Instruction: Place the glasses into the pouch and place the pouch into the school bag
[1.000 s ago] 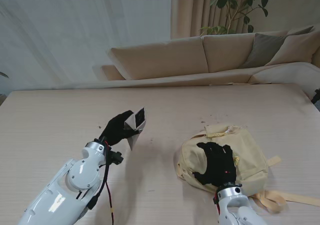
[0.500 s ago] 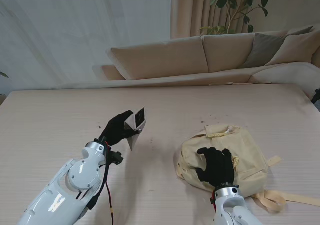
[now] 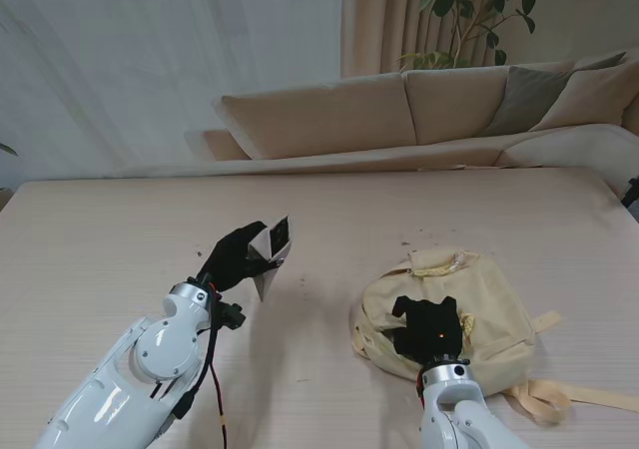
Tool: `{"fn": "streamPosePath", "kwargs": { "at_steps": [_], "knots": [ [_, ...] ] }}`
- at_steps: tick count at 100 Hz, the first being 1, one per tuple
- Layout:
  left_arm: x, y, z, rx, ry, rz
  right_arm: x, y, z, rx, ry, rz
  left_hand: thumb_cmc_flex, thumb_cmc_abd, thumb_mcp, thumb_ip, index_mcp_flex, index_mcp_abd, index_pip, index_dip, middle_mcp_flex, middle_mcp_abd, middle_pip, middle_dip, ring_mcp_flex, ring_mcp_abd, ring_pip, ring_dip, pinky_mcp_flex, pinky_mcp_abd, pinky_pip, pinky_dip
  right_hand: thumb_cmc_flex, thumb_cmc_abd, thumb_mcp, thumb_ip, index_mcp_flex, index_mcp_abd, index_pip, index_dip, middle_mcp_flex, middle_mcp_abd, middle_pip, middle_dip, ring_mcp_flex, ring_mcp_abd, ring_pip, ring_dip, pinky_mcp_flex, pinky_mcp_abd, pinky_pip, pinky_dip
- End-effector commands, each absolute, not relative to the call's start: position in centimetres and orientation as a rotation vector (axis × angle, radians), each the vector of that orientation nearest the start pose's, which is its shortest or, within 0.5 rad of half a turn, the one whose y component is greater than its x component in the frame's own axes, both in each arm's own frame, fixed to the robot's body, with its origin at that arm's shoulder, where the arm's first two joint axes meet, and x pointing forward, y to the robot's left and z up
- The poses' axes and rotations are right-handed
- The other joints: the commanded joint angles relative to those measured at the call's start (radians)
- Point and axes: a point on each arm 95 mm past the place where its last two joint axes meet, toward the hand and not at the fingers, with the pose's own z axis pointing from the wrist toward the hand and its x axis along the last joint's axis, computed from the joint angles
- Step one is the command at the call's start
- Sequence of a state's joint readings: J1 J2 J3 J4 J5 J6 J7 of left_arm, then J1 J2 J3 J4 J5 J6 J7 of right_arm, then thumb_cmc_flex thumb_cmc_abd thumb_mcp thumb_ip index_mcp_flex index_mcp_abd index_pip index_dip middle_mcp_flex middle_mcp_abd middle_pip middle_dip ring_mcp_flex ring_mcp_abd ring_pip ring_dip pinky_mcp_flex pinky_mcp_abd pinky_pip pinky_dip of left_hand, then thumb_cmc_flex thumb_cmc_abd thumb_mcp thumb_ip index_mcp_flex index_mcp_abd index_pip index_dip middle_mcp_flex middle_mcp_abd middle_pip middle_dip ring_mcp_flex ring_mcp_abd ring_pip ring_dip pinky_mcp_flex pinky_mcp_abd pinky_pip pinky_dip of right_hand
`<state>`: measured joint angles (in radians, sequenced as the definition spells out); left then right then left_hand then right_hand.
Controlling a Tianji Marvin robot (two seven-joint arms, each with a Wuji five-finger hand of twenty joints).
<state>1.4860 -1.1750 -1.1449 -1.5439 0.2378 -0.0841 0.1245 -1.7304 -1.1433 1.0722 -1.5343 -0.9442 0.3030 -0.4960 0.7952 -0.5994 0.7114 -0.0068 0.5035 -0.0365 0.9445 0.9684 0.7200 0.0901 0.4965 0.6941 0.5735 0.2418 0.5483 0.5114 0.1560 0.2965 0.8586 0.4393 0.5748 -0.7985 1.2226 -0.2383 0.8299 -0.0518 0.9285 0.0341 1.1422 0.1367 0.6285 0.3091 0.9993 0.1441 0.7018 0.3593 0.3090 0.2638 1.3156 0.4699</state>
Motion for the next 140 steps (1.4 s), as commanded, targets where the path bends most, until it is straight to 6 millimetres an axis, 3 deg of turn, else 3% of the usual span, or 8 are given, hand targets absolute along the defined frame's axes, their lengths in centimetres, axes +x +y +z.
{"fn": "streamPosePath", "kwargs": {
  "at_steps": [1, 15, 26, 48, 71, 106, 118, 140],
  "knots": [
    [41.7, -3.9, -31.1, -1.814, 0.978, -2.099, 33.1, 2.0, -39.3, 1.281, 1.197, 1.371, 0.019, 0.079, 0.039, 0.045, 0.067, -0.072, 0.116, 0.014, 0.011, -0.002, 0.011, 0.005, 0.009, 0.003, -0.002, 0.012, -0.009, 0.003, 0.033, 0.018, 0.045, -0.020, -0.016, -0.050, 0.033, -0.020, 0.052, -0.017, 0.055, 0.031, 0.036, -0.017, 0.075, 0.029, 0.056, 0.018, 0.039, 0.031, 0.060, 0.033],
    [41.5, -3.3, -31.1, -1.798, 1.026, -2.087, 34.4, 2.6, -39.3, 1.222, 1.291, 1.331, 0.018, 0.080, 0.039, 0.045, 0.066, -0.073, 0.115, 0.014, 0.008, -0.004, 0.009, 0.004, 0.008, 0.001, -0.003, 0.011, -0.009, 0.002, 0.033, 0.017, 0.060, -0.032, 0.004, -0.048, 0.184, -0.067, 0.145, 0.053, 0.148, 0.029, 0.127, -0.015, 0.149, 0.038, 0.166, 0.061, 0.094, 0.046, 0.096, 0.054],
    [41.5, -2.7, -31.0, -1.785, 1.047, -2.086, 35.5, 3.8, -39.4, 1.200, 1.332, 1.314, 0.017, 0.079, 0.038, 0.045, 0.066, -0.074, 0.115, 0.014, 0.011, -0.004, 0.010, 0.004, 0.009, 0.003, -0.002, 0.011, -0.009, 0.003, 0.033, 0.018, 0.067, -0.053, 0.015, -0.049, 0.230, -0.078, 0.158, 0.078, 0.181, 0.036, 0.147, -0.004, 0.175, 0.048, 0.198, 0.073, 0.095, 0.048, 0.095, 0.055],
    [41.3, -1.7, -30.8, -1.764, 1.078, -2.093, 38.4, 6.4, -39.4, 1.137, 1.364, 1.287, 0.017, 0.080, 0.038, 0.046, 0.065, -0.074, 0.115, 0.013, 0.008, -0.006, 0.010, 0.003, 0.008, 0.000, -0.004, 0.011, -0.013, 0.005, 0.031, 0.017, 0.078, -0.067, 0.052, -0.053, 0.248, -0.097, 0.160, 0.116, 0.221, 0.029, 0.117, -0.010, 0.214, 0.032, 0.172, 0.061, 0.123, 0.060, 0.080, 0.048],
    [40.6, -0.8, -31.2, -1.762, 1.068, -2.077, 41.6, 10.7, -38.6, 1.090, 1.321, 1.349, 0.014, 0.080, 0.040, 0.047, 0.067, -0.076, 0.114, 0.012, 0.013, -0.006, 0.010, 0.003, 0.010, -0.001, -0.005, 0.010, -0.018, 0.006, 0.026, 0.015, 0.067, -0.069, 0.060, -0.055, 0.250, -0.119, 0.153, 0.127, 0.236, 0.007, 0.083, -0.028, 0.226, 0.010, 0.117, 0.048, 0.118, 0.055, 0.053, 0.032],
    [39.7, 0.2, -31.8, -1.768, 1.059, -2.027, 42.9, 17.4, -36.5, 1.080, 1.326, 1.456, 0.011, 0.078, 0.040, 0.048, 0.069, -0.080, 0.112, 0.010, 0.016, -0.010, 0.009, 0.002, 0.010, -0.003, -0.008, 0.010, -0.032, 0.013, 0.016, 0.011, 0.047, -0.062, 0.073, -0.061, 0.244, -0.139, 0.150, 0.120, 0.241, -0.014, 0.077, -0.050, 0.231, -0.011, 0.099, 0.043, 0.136, 0.036, 0.055, 0.028],
    [39.6, 0.0, -31.9, -1.771, 1.071, -2.023, 42.8, 18.0, -36.2, 1.079, 1.330, 1.468, 0.007, 0.079, 0.038, 0.048, 0.070, -0.083, 0.110, 0.009, 0.016, -0.014, 0.008, 0.002, 0.012, -0.009, -0.008, 0.011, -0.045, 0.024, 0.006, 0.007, 0.046, -0.070, 0.080, -0.064, 0.242, -0.135, 0.149, 0.116, 0.245, -0.012, 0.078, -0.056, 0.240, -0.011, 0.099, 0.043, 0.149, 0.030, 0.059, 0.027],
    [39.7, -0.1, -32.2, -1.749, 1.156, -1.994, 43.8, 17.2, -34.6, 1.132, 1.200, 1.519, -0.015, 0.076, 0.035, 0.061, 0.094, -0.127, 0.083, 0.002, 0.047, -0.033, 0.002, 0.053, 0.016, -0.029, 0.010, 0.042, -0.089, 0.046, -0.040, -0.015, 0.050, -0.076, 0.096, -0.066, 0.243, -0.109, 0.156, 0.107, 0.262, 0.014, 0.094, -0.052, 0.270, 0.015, 0.120, 0.051, 0.187, 0.052, 0.080, 0.030]
  ]
}}
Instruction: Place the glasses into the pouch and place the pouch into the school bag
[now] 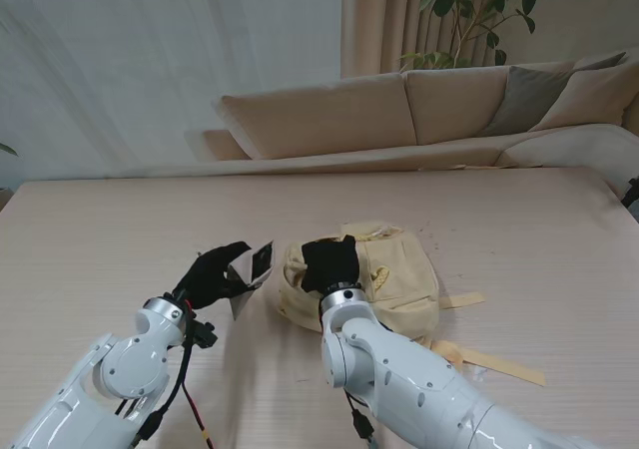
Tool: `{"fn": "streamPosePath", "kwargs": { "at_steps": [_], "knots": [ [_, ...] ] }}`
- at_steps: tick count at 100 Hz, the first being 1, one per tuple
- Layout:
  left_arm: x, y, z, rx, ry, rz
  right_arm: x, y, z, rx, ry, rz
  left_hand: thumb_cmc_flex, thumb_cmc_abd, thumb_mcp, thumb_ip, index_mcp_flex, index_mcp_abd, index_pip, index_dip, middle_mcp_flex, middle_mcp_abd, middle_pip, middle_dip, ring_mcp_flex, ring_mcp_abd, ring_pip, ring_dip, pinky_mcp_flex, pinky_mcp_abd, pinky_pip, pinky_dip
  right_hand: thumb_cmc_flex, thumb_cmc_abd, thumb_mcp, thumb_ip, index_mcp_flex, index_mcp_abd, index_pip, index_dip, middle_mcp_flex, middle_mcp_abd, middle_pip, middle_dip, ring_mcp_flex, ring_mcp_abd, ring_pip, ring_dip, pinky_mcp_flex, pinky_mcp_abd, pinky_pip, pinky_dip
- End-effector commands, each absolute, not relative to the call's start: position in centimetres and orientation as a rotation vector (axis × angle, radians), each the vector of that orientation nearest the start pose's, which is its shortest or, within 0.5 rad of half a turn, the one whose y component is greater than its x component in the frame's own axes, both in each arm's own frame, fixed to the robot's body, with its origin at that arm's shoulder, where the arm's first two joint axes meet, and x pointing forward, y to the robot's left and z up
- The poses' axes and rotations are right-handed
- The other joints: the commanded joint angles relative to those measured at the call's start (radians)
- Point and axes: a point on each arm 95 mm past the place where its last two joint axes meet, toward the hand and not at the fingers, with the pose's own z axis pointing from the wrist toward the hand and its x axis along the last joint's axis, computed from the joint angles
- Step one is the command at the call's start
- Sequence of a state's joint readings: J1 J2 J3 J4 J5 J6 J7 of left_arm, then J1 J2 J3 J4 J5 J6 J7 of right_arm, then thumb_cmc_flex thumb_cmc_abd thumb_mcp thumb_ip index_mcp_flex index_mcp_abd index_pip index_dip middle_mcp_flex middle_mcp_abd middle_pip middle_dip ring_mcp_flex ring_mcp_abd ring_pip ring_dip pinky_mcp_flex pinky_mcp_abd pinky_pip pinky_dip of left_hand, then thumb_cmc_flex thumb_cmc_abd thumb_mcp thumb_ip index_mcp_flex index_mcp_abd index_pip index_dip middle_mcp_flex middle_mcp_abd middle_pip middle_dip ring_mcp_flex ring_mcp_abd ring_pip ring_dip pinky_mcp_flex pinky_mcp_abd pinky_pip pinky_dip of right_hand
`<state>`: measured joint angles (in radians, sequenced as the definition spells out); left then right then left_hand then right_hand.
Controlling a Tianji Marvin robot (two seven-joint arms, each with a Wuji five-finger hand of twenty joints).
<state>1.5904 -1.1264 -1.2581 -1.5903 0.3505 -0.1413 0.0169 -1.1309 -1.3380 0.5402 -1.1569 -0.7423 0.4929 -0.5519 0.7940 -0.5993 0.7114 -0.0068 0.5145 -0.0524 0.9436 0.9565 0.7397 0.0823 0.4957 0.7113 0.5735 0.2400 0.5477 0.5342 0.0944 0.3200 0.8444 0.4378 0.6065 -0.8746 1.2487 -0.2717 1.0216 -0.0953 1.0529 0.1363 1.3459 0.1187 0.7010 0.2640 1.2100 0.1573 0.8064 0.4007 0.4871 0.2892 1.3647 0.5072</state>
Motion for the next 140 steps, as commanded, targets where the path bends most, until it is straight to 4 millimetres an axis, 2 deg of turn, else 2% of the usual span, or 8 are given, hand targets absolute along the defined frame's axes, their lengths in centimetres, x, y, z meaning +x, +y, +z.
{"fn": "streamPosePath", "kwargs": {
  "at_steps": [1, 19, 32, 52, 67, 100, 127, 140],
  "knots": [
    [39.7, -0.1, -32.2, -1.749, 1.161, -1.994, 43.8, 17.1, -34.4, 1.137, 1.192, 1.520, -0.014, 0.077, 0.033, 0.060, 0.082, -0.114, 0.082, 0.014, 0.025, -0.027, 0.003, 0.038, 0.015, -0.029, 0.012, 0.020, -0.029, 0.022, -0.026, -0.014, 0.019, -0.001, 0.070, -0.033, 0.051, -0.065, 0.032, 0.005, 0.059, 0.032, 0.022, -0.007, 0.060, 0.002, 0.015, 0.009, 0.009, 0.027, 0.031, -0.007],
    [40.0, -0.4, -32.1, -1.712, 1.164, -1.999, 45.0, 16.7, -32.0, 1.242, 1.082, 1.567, -0.022, 0.067, 0.023, 0.065, 0.104, -0.167, 0.054, 0.021, 0.038, -0.050, 0.001, 0.099, -0.010, -0.029, 0.022, 0.041, -0.043, 0.024, -0.034, -0.019, 0.030, 0.000, 0.070, -0.030, 0.050, -0.045, 0.039, 0.008, 0.060, 0.053, 0.028, 0.000, 0.065, 0.023, 0.030, 0.016, 0.004, 0.046, 0.040, -0.004],
    [41.7, -1.5, -31.7, -1.719, 1.036, -2.069, 44.9, 16.8, -30.7, 1.306, 1.026, 1.630, 0.001, 0.098, -0.084, 0.002, 0.118, -0.296, -0.016, 0.044, -0.021, -0.090, 0.030, 0.159, -0.088, -0.063, 0.065, 0.089, -0.095, 0.004, -0.060, -0.034, 0.051, -0.005, 0.061, -0.024, 0.051, -0.014, 0.039, 0.012, 0.057, 0.079, 0.037, 0.010, 0.066, 0.049, 0.048, 0.022, -0.008, 0.070, 0.046, 0.001],
    [43.9, -3.6, -31.2, -1.831, 0.897, -2.184, 45.4, 16.7, -29.8, 1.345, 0.970, 1.649, 0.028, 0.132, -0.185, -0.028, 0.124, -0.362, -0.054, 0.053, 0.070, -0.147, 0.049, 0.285, -0.065, -0.093, 0.143, 0.160, -0.142, -0.014, -0.078, -0.046, 0.051, -0.009, 0.069, -0.024, 0.049, -0.020, 0.040, 0.029, 0.054, 0.086, 0.063, 0.032, 0.067, 0.053, 0.085, 0.034, -0.011, 0.065, 0.048, 0.004],
    [44.9, -5.0, -32.0, -1.941, 0.846, -2.216, 45.7, 16.7, -29.5, 1.405, 0.913, 1.645, 0.059, 0.142, -0.224, -0.036, 0.119, -0.350, -0.042, 0.041, 0.124, -0.158, 0.005, 0.336, -0.052, -0.095, 0.148, 0.174, -0.155, -0.017, -0.093, -0.042, 0.052, -0.010, 0.069, -0.024, 0.046, -0.015, 0.041, 0.038, 0.051, 0.091, 0.069, 0.037, 0.062, 0.055, 0.093, 0.036, -0.016, 0.065, 0.052, 0.007],
    [46.3, -5.0, -35.2, -1.858, 1.091, -2.125, 45.8, 16.5, -29.4, 1.509, 0.811, 1.638, 0.114, 0.181, -0.278, -0.053, 0.070, -0.319, 0.003, 0.038, 0.106, -0.166, -0.037, 0.369, -0.060, -0.108, 0.152, 0.168, -0.147, -0.022, -0.062, -0.023, 0.058, -0.020, 0.081, -0.024, 0.041, -0.012, 0.038, 0.068, 0.027, 0.105, 0.098, 0.052, 0.032, 0.065, 0.132, 0.045, -0.050, 0.058, 0.055, 0.016],
    [48.1, -4.3, -34.7, -1.705, 1.122, -2.113, 45.7, 15.9, -28.7, 1.623, 0.792, 1.643, 0.180, 0.223, -0.323, -0.054, 0.006, -0.263, 0.069, 0.040, 0.051, -0.141, -0.029, 0.407, -0.115, -0.104, 0.190, 0.172, -0.163, -0.055, 0.014, -0.005, 0.063, -0.037, 0.111, -0.029, 0.020, -0.003, 0.039, 0.139, -0.022, 0.127, 0.151, 0.089, -0.009, 0.073, 0.167, 0.057, -0.099, 0.051, 0.048, 0.024],
    [48.5, -4.8, -33.9, -1.799, 0.998, -2.155, 45.7, 15.8, -28.5, 1.616, 0.797, 1.645, 0.175, 0.223, -0.344, -0.053, 0.013, -0.283, 0.077, 0.010, 0.070, -0.159, -0.029, 0.380, -0.100, -0.123, 0.184, 0.152, -0.176, -0.058, 0.003, -0.014, 0.056, -0.033, 0.110, -0.031, 0.016, -0.008, 0.036, 0.151, -0.025, 0.120, 0.155, 0.089, -0.016, 0.065, 0.174, 0.059, -0.100, 0.046, 0.052, 0.027]
  ]
}}
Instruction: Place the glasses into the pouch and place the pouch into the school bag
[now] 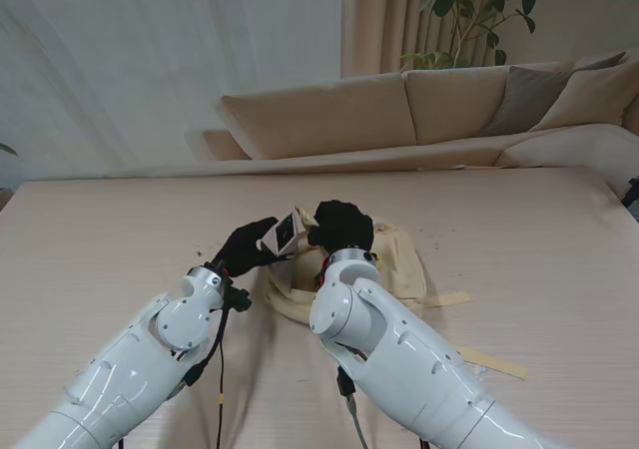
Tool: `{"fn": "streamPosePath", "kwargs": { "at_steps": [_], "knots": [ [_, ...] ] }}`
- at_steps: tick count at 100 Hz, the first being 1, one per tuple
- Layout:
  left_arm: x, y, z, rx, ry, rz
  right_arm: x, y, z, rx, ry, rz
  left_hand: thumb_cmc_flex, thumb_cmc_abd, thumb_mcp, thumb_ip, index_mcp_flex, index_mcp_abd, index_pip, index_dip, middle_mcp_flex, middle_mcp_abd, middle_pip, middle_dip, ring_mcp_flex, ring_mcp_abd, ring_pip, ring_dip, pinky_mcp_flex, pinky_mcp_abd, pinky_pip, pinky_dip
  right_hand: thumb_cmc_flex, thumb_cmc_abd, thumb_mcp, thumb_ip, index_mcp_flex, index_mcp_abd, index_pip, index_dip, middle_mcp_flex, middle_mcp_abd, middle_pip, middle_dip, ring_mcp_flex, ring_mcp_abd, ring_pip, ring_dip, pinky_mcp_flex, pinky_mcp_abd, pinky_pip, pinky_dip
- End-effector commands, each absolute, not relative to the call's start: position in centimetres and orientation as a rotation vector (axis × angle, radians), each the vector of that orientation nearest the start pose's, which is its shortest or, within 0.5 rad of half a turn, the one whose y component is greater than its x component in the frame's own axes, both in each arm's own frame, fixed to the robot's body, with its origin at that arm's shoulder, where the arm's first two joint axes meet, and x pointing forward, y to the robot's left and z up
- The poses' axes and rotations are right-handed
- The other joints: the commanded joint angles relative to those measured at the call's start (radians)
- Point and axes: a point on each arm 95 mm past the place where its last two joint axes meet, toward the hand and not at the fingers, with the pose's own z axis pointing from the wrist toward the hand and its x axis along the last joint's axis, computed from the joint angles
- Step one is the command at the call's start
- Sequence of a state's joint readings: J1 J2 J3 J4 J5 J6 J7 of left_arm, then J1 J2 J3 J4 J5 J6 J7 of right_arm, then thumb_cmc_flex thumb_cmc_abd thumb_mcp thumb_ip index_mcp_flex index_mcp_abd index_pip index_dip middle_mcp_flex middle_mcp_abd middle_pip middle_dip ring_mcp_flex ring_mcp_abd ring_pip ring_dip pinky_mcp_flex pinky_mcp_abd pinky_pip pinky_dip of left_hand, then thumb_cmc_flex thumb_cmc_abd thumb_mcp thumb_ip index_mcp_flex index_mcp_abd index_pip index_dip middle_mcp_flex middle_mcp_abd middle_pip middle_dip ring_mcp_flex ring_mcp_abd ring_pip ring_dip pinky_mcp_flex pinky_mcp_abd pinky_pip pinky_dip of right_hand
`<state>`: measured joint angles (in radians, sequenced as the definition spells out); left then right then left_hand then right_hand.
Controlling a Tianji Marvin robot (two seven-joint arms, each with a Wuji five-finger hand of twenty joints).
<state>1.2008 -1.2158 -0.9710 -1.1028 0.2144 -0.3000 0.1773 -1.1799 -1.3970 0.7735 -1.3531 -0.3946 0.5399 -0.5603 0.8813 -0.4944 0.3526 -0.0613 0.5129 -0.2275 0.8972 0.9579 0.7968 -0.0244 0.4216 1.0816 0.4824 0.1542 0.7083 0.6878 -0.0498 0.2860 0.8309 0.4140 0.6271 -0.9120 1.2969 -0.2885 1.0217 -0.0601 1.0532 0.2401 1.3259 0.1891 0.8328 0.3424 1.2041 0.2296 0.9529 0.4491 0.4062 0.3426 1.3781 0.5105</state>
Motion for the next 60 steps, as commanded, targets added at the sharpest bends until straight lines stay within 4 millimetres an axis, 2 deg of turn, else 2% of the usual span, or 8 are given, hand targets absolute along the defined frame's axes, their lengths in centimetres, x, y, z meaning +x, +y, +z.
{"fn": "streamPosePath", "kwargs": {
  "at_steps": [1, 24, 40, 44, 47, 60],
  "knots": [
    [48.6, -4.9, -33.9, -1.808, 0.988, -2.158, 45.7, 15.8, -28.5, 1.617, 0.795, 1.645, 0.088, 0.119, 0.014, 0.001, 0.016, -0.109, 0.123, 0.008, 0.012, -0.053, 0.044, 0.009, -0.009, -0.038, 0.022, -0.003, -0.034, -0.023, 0.013, 0.008, 0.036, 0.004, 0.062, -0.014, 0.016, -0.044, 0.036, 0.048, -0.005, 0.050, 0.023, 0.010, -0.011, -0.008, 0.028, 0.011, -0.020, -0.009, 0.038, 0.024],
    [49.1, -5.6, -33.5, -1.861, 0.952, -2.189, 45.5, 16.0, -28.5, 1.657, 0.769, 1.636, 0.089, 0.137, -0.014, -0.012, 0.011, -0.136, 0.115, 0.008, 0.011, -0.080, 0.026, 0.002, -0.005, -0.068, 0.000, -0.018, -0.032, -0.035, 0.001, -0.001, 0.029, 0.012, 0.053, -0.015, 0.007, -0.054, 0.029, 0.061, -0.007, 0.042, 0.014, -0.004, -0.023, -0.011, 0.023, 0.007, -0.026, -0.021, 0.039, 0.026],
    [49.3, -5.1, -34.5, -1.724, 1.162, -2.133, 45.5, 16.0, -28.5, 1.676, 0.750, 1.635, 0.120, 0.157, -0.031, -0.017, 0.000, -0.109, 0.122, 0.019, 0.001, -0.059, 0.021, 0.011, -0.015, -0.047, -0.005, -0.020, -0.033, -0.026, -0.004, -0.004, 0.026, 0.017, 0.047, -0.014, 0.002, -0.059, 0.024, 0.068, -0.013, 0.036, 0.012, -0.014, -0.040, -0.015, 0.027, 0.007, -0.030, -0.029, 0.045, 0.030],
    [49.4, -4.9, -34.7, -1.692, 1.196, -2.122, 45.5, 15.9, -28.5, 1.678, 0.745, 1.636, 0.147, 0.169, -0.072, -0.007, -0.004, -0.104, 0.127, 0.021, -0.002, -0.054, 0.023, 0.016, -0.022, -0.045, 0.001, -0.018, -0.033, -0.026, -0.004, -0.006, 0.026, 0.017, 0.047, -0.014, 0.002, -0.059, 0.023, 0.069, -0.013, 0.038, 0.013, -0.015, -0.041, -0.013, 0.028, 0.007, -0.030, -0.029, 0.045, 0.030],
    [49.4, -4.8, -34.9, -1.665, 1.220, -2.115, 45.5, 15.9, -28.5, 1.678, 0.743, 1.636, 0.155, 0.169, -0.073, -0.007, -0.005, -0.072, 0.133, 0.022, -0.006, -0.048, 0.023, 0.017, -0.026, -0.040, 0.003, -0.017, -0.033, -0.025, -0.005, -0.006, 0.025, 0.017, 0.047, -0.014, 0.002, -0.059, 0.023, 0.069, -0.013, 0.038, 0.013, -0.016, -0.041, -0.013, 0.028, 0.007, -0.030, -0.028, 0.045, 0.031],
    [49.6, -4.5, -35.1, -1.504, 1.377, -2.084, 45.6, 15.6, -28.4, 1.672, 0.732, 1.642, 0.177, 0.156, -0.058, -0.010, 0.002, -0.053, 0.140, 0.021, 0.002, -0.025, 0.030, 0.015, -0.024, -0.027, 0.015, -0.014, -0.029, -0.039, 0.018, 0.005, 0.024, 0.016, 0.049, -0.014, 0.003, -0.059, 0.021, 0.072, -0.017, 0.038, 0.015, -0.020, -0.049, -0.011, 0.032, 0.007, -0.036, -0.025, 0.043, 0.031]
  ]
}}
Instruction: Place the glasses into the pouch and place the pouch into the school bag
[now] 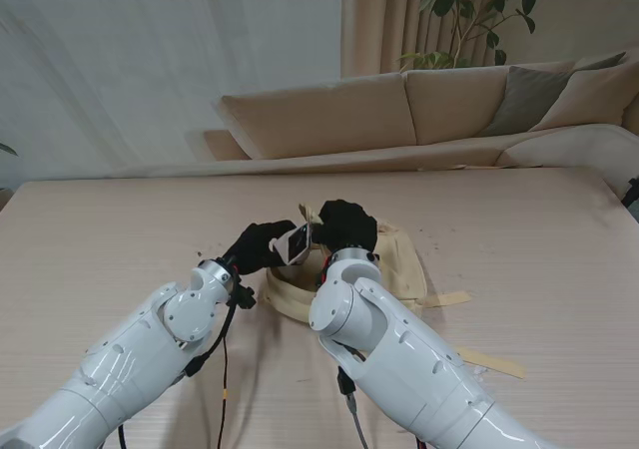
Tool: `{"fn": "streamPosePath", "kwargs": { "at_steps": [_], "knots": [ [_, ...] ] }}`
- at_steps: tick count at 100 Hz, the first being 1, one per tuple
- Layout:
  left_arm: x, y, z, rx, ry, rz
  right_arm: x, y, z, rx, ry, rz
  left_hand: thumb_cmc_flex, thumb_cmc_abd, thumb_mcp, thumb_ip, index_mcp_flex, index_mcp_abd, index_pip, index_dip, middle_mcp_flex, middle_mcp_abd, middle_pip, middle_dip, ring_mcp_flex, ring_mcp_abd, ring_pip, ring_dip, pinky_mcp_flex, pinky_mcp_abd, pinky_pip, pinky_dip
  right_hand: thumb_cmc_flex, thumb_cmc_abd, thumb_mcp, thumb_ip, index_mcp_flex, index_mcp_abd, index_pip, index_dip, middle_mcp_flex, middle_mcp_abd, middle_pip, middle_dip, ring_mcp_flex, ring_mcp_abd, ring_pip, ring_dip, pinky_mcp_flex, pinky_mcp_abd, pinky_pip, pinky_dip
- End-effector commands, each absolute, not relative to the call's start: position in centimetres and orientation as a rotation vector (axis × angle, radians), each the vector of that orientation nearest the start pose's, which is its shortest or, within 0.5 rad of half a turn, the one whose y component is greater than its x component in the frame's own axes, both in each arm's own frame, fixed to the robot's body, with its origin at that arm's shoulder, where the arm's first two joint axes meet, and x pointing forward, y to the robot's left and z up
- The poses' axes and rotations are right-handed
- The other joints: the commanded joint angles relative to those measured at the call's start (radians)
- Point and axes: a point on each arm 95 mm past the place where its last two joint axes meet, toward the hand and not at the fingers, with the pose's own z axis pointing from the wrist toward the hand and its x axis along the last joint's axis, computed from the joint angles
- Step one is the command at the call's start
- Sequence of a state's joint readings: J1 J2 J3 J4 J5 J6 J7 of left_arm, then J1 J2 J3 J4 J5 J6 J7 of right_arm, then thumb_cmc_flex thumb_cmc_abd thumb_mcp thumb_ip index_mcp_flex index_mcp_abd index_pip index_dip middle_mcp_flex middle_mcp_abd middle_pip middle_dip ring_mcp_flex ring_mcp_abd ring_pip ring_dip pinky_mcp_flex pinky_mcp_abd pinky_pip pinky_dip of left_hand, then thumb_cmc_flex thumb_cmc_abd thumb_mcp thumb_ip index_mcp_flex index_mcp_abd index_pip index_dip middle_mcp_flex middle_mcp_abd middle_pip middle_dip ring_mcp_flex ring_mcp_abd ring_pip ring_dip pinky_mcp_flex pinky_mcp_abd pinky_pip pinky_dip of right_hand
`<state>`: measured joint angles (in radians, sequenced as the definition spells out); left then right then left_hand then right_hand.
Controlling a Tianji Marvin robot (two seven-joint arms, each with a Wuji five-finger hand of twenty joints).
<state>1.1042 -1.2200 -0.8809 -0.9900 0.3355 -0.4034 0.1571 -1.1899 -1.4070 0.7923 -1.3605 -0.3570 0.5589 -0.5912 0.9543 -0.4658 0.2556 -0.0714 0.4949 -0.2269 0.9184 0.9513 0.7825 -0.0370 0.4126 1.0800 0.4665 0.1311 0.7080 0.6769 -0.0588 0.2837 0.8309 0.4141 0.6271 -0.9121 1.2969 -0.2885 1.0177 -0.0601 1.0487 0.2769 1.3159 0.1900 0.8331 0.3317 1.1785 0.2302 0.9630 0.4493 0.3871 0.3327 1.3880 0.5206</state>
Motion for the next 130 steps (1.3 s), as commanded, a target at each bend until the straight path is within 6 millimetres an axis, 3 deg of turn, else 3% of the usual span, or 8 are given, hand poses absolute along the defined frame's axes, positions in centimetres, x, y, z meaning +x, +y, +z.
{"fn": "streamPosePath", "kwargs": {
  "at_steps": [1, 26, 46, 77, 95, 111, 120, 130],
  "knots": [
    [49.6, -4.5, -35.1, -1.493, 1.387, -2.082, 45.6, 15.6, -28.4, 1.671, 0.732, 1.642, 0.105, 0.125, 0.042, 0.000, 0.021, -0.051, 0.119, 0.027, 0.017, -0.010, 0.039, 0.016, -0.008, -0.002, 0.016, -0.003, -0.020, -0.038, 0.022, 0.007, 0.023, 0.016, 0.049, -0.014, 0.007, -0.059, 0.025, 0.035, -0.009, 0.037, 0.015, -0.010, -0.023, -0.011, 0.022, 0.007, -0.017, -0.015, 0.033, 0.021],
    [51.0, -5.5, -35.5, -1.200, 1.687, -2.018, 45.8, 15.2, -28.1, 1.684, 0.757, 1.634, 0.037, 0.060, 0.201, -0.038, 0.068, -0.001, 0.116, -0.025, 0.092, 0.050, 0.072, 0.005, 0.064, 0.048, 0.068, 0.019, 0.027, -0.080, 0.131, 0.061, 0.019, 0.018, 0.050, -0.016, -0.001, -0.073, 0.029, 0.056, -0.025, 0.033, 0.026, -0.012, -0.052, -0.016, 0.030, 0.008, -0.041, -0.023, 0.027, 0.021],
    [52.7, -6.8, -36.3, -1.219, 1.783, -1.946, 45.6, 15.0, -28.4, 1.650, 0.849, 1.626, -0.008, 0.047, 0.225, -0.047, 0.114, 0.053, 0.097, -0.114, 0.137, 0.080, 0.123, -0.053, 0.152, 0.088, 0.085, 0.041, 0.058, -0.016, 0.175, 0.092, 0.018, 0.021, 0.046, -0.015, -0.003, -0.086, 0.028, 0.068, -0.028, 0.025, 0.026, -0.016, -0.070, -0.023, 0.033, 0.007, -0.054, -0.031, 0.025, 0.021],
    [53.9, -7.6, -36.7, -1.282, 1.790, -1.888, 45.4, 14.4, -28.7, 1.614, 0.977, 1.656, -0.045, -0.022, 0.278, -0.024, 0.183, 0.089, 0.113, -0.253, 0.198, 0.138, 0.209, -0.140, 0.254, 0.150, 0.193, 0.112, 0.073, 0.039, 0.227, 0.127, 0.013, 0.012, 0.066, -0.019, -0.001, -0.105, 0.035, 0.118, -0.039, 0.023, 0.049, 0.009, -0.105, -0.031, 0.067, 0.022, -0.088, -0.049, 0.018, 0.021],
    [54.0, -8.4, -36.7, -1.318, 1.780, -1.904, 45.0, 14.2, -28.9, 1.634, 1.089, 1.668, -0.094, -0.119, 0.287, -0.004, 0.253, 0.042, 0.107, -0.362, 0.249, 0.100, 0.209, -0.202, 0.310, 0.107, 0.194, 0.113, 0.078, 0.032, 0.227, 0.131, 0.018, 0.023, 0.042, -0.017, -0.002, -0.099, 0.014, 0.119, -0.043, 0.018, 0.023, -0.008, -0.123, -0.037, 0.046, 0.012, -0.104, -0.051, 0.009, 0.018],
    [53.4, -9.5, -36.9, -1.328, 1.788, -1.940, 44.7, 14.2, -29.5, 1.616, 1.127, 1.661, -0.162, -0.140, 0.217, 0.003, 0.186, 0.025, 0.107, -0.359, 0.150, 0.070, 0.272, -0.303, 0.248, 0.076, 0.169, 0.108, 0.042, 0.017, 0.197, 0.144, 0.005, 0.045, 0.011, -0.013, 0.011, -0.118, 0.009, 0.085, -0.119, 0.009, 0.006, 0.005, -0.197, -0.056, 0.015, 0.008, -0.156, -0.051, -0.026, 0.003],
    [52.5, -9.4, -36.8, -1.325, 1.838, -1.874, 44.6, 14.1, -29.8, 1.616, 1.148, 1.667, -0.390, -0.127, 0.209, -0.007, 0.048, 0.143, -0.061, -0.276, -0.064, 0.066, 0.216, -0.367, 0.080, 0.074, 0.093, 0.110, -0.018, 0.007, 0.131, 0.161, 0.000, 0.057, -0.007, -0.009, 0.019, -0.123, 0.012, 0.045, -0.240, -0.005, 0.010, 0.016, -0.318, -0.089, -0.014, 0.018, -0.244, -0.074, -0.070, -0.020],
    [51.4, -9.0, -36.7, -1.355, 1.891, -1.766, 44.4, 13.9, -30.3, 1.618, 1.150, 1.670, -0.432, -0.077, 0.017, -0.010, -0.119, 0.207, -0.281, -0.397, -0.309, 0.060, 0.085, -0.451, -0.077, 0.040, -0.033, 0.067, -0.031, -0.004, 0.017, 0.190, -0.002, 0.058, -0.008, -0.010, 0.018, -0.125, 0.016, 0.036, -0.383, -0.023, 0.026, 0.038, -0.482, -0.124, -0.069, 0.028, -0.360, -0.123, -0.126, -0.045]
  ]
}}
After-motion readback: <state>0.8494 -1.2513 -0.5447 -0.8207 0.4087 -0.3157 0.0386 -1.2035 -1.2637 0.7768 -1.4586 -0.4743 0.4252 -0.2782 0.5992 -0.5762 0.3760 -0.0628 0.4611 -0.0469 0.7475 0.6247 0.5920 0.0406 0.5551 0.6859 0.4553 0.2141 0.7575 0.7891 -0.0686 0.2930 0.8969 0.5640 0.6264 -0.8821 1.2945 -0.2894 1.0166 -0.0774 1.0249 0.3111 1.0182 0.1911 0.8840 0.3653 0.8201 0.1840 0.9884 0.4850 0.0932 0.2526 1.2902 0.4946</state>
